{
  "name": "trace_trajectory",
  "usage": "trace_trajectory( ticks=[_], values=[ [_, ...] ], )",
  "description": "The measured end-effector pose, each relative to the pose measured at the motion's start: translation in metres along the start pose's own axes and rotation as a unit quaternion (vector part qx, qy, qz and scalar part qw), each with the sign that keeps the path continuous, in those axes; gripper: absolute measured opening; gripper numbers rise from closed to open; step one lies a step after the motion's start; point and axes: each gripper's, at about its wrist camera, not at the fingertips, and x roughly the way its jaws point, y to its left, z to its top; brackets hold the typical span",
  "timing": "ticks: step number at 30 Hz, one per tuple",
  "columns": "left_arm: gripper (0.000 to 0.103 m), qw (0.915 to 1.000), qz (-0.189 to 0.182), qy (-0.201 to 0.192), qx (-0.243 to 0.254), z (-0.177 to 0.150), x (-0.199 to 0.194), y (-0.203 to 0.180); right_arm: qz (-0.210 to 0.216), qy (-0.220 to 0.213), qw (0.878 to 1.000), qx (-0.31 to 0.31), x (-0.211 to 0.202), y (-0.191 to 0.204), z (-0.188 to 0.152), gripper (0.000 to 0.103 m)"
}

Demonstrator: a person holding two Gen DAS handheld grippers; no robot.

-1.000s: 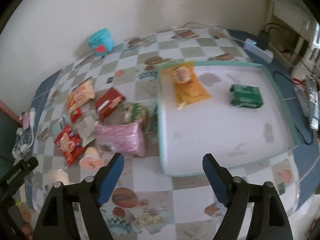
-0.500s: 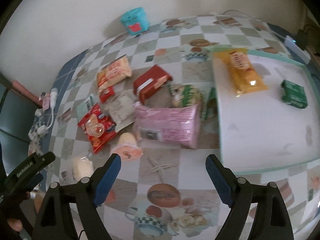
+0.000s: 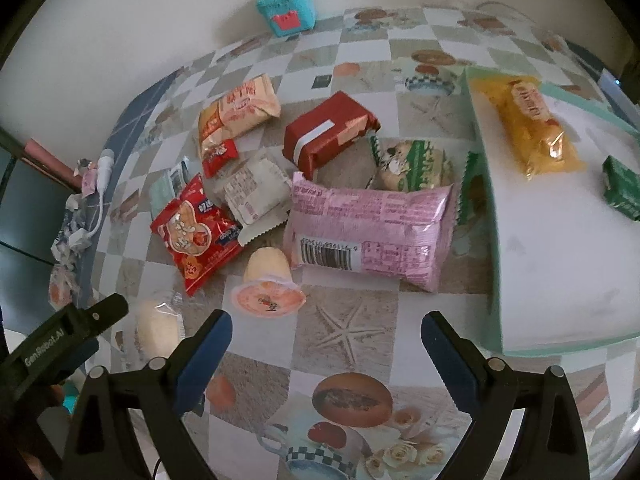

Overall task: Organize snacks
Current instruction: 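Move both tools back over the snack pile, then grasp the clear-bagged bun with the left gripper while the right grasps the orange jelly cup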

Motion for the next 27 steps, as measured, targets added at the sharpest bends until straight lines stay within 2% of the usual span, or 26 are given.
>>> trace_trajectory(
  ticks=[9, 16, 23, 27],
  values=[
    [0.092, 0.9992, -0.017, 0.028, 0.022, -0.003, 0.015, -0.013, 0.005, 0.005, 1.000, -0.007, 0.011, 0.010, 0.003, 0.097],
    [0.092, 0.9983, -0.019, 0.045, 0.033, -0.004, 0.027, -0.018, 0.013, 0.007, 1.000, -0.006, 0.017, 0.015, 0.009, 0.082],
    [0.092, 0.9979, -0.003, 0.056, 0.030, -0.002, 0.041, -0.016, 0.022, 0.008, 1.000, -0.017, 0.022, 0.024, 0.010, 0.078],
    [0.092, 0.9980, -0.005, 0.059, 0.021, 0.000, 0.043, -0.011, 0.021, 0.012, 0.999, -0.023, 0.027, 0.028, 0.010, 0.071]
  ],
)
